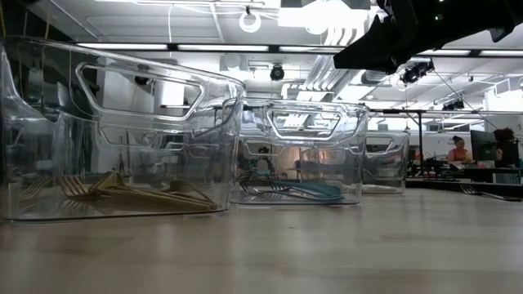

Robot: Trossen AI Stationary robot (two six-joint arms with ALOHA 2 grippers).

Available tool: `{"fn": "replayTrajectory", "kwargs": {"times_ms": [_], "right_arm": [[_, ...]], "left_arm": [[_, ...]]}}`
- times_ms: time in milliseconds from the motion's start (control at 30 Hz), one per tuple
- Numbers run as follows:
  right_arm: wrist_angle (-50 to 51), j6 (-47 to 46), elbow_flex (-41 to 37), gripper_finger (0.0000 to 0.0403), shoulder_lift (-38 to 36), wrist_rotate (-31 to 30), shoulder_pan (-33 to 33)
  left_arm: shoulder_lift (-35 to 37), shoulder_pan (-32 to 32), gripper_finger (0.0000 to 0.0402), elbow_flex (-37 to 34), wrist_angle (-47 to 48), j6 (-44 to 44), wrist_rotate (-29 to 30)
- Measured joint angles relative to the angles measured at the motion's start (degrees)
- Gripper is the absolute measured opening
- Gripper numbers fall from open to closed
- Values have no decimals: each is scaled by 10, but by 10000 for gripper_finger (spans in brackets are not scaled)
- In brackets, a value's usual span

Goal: Sort silverware by color (type)
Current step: Put the blue fork into the center transparent bin

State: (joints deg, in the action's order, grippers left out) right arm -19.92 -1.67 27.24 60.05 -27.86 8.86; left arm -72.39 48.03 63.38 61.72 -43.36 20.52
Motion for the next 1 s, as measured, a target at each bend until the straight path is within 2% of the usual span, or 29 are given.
{"fn": "replayTrajectory", "kwargs": {"times_ms": [100, 200, 267, 333, 400, 533, 633, 767, 900, 1000], "right_arm": [[0, 0, 0, 103, 0, 0, 0], [-5, 0, 0, 103, 0, 0, 0], [-6, 0, 0, 103, 0, 0, 0], [-7, 0, 0, 103, 0, 0, 0], [-9, 1, 0, 103, 0, 0, 0], [-9, 1, 0, 103, 0, 1, 0], [-14, -10, 0, 103, 0, 1, 0], [-25, -10, 0, 103, 0, 3, 0], [-48, -9, 0, 103, 0, 3, 0], [-63, -9, 0, 103, 0, 3, -7]], "left_arm": [[56, 0, 3, 4, -32, 62, 132], [109, -3, 3, -10, -122, 191, 270], [138, -17, 3, -28, -204, 288, 317], [164, -42, 3, -52, -289, 368, 319], [186, -76, 3, -89, -393, 444, 288], [214, -159, 3, -195, -613, 544, 149], [220, -229, 3, -296, -790, 576, 47], [202, -322, 3, -424, -1034, 563, -50], [170, -388, 3, -501, -1185, 525, -81], [150, -411, 3, -516, -1215, 510, -83]]}}
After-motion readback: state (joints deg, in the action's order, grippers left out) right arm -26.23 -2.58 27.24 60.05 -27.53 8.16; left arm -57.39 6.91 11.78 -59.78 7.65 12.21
